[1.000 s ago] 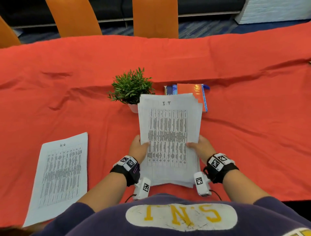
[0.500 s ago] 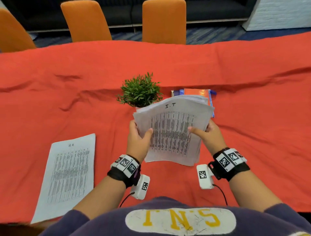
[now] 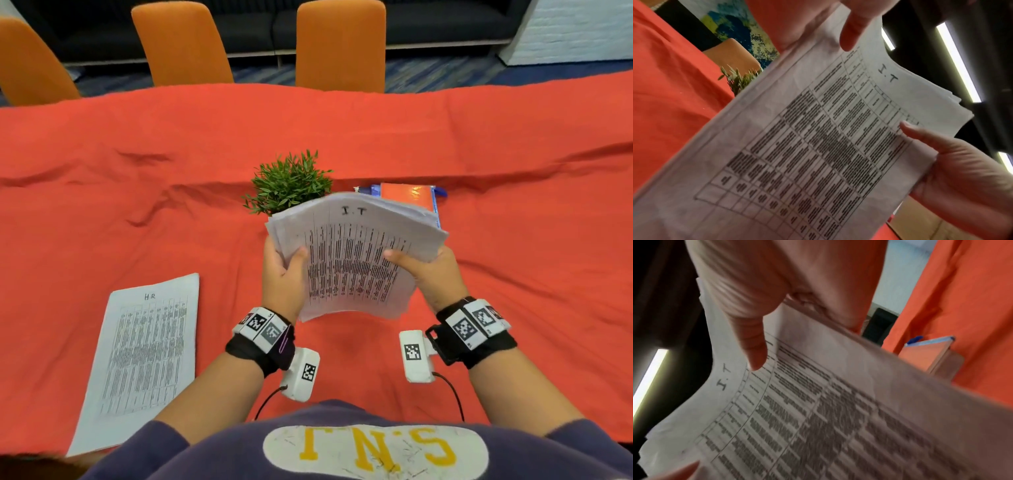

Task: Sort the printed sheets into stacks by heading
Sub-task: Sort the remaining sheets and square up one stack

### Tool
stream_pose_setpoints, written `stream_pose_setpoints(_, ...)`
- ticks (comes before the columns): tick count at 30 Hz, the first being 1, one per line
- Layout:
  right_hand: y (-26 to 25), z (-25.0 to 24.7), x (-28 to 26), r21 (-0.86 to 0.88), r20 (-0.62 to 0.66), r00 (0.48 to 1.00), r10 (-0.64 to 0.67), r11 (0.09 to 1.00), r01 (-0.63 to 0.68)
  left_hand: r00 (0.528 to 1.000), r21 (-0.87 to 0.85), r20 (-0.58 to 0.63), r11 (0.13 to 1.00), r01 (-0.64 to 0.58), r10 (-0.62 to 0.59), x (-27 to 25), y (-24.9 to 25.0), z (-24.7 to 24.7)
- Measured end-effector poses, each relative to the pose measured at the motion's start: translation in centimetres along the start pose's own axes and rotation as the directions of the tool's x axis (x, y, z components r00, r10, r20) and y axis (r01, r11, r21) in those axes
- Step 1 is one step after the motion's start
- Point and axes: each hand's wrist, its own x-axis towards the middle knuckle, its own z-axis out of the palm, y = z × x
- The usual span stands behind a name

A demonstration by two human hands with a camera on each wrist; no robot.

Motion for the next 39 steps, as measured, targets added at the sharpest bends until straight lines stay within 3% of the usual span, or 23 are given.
stream_pose_setpoints(5,0.6,-0.4,0.0,-0.158,0.065,0.997,-0.050,0.986,0.059,0.995,0.136,0.083,0.988,-0.068,0.057,-0.3,-0.9,0.0)
stream_pose_setpoints(10,0.7,-0.1,0.6,-0.055,0.006,0.999,-0.036,0.998,0.037,0.996,0.176,0.040,0.981,-0.083,0.077,0.6,0.4,1.3)
stream_pose_setpoints(13,1.7,-1.5,1.1,-0.014,-0.008,0.999,0.041,0.999,-0.041,0.993,0.159,0.016,0.980,-0.120,0.119,1.7,1.6,0.8)
stream_pose_setpoints(16,3.7,-3.0,0.9,-0.077,0.035,0.987,0.157,0.985,-0.154,0.989,0.038,-0.058,0.990,-0.135,0.137,2.9,3.2,0.1)
stream_pose_setpoints(20,5.6,-4.3,0.5,-0.005,-0.044,0.956,0.291,0.957,-0.291,0.985,-0.158,-0.155,0.983,-0.096,0.071,4.6,4.5,-1.2)
stream_pose_setpoints(25,5.7,-3.2,0.0,0.440,-0.007,0.930,0.368,0.836,-0.327,0.980,-0.361,-0.189,0.933,-0.009,-0.064,4.7,4.0,-1.5)
stream_pose_setpoints(29,5.7,-1.5,-0.2,0.499,0.067,0.943,0.326,0.807,-0.315,0.962,-0.495,-0.123,0.855,0.154,-0.245,3.3,2.4,-0.9)
stream_pose_setpoints(32,5.0,-2.5,0.0,0.481,0.033,0.957,0.287,0.835,-0.267,0.957,-0.525,-0.103,0.832,0.180,-0.272,2.7,1.3,-2.0)
stream_pose_setpoints(35,4.6,-5.0,0.3,0.400,-0.030,0.960,0.280,0.883,-0.245,0.958,-0.364,-0.099,0.906,0.216,-0.268,3.1,-0.2,-4.4)
stream_pose_setpoints(37,4.6,-6.4,0.4,0.334,-0.045,0.963,0.264,0.913,-0.235,0.967,-0.093,-0.021,0.963,0.251,-0.254,3.2,-1.4,-5.6)
stream_pose_setpoints(39,4.8,-7.3,0.4,0.270,-0.046,0.969,0.243,0.937,-0.222,0.966,0.176,0.104,0.961,0.215,-0.235,2.9,-2.2,-6.0)
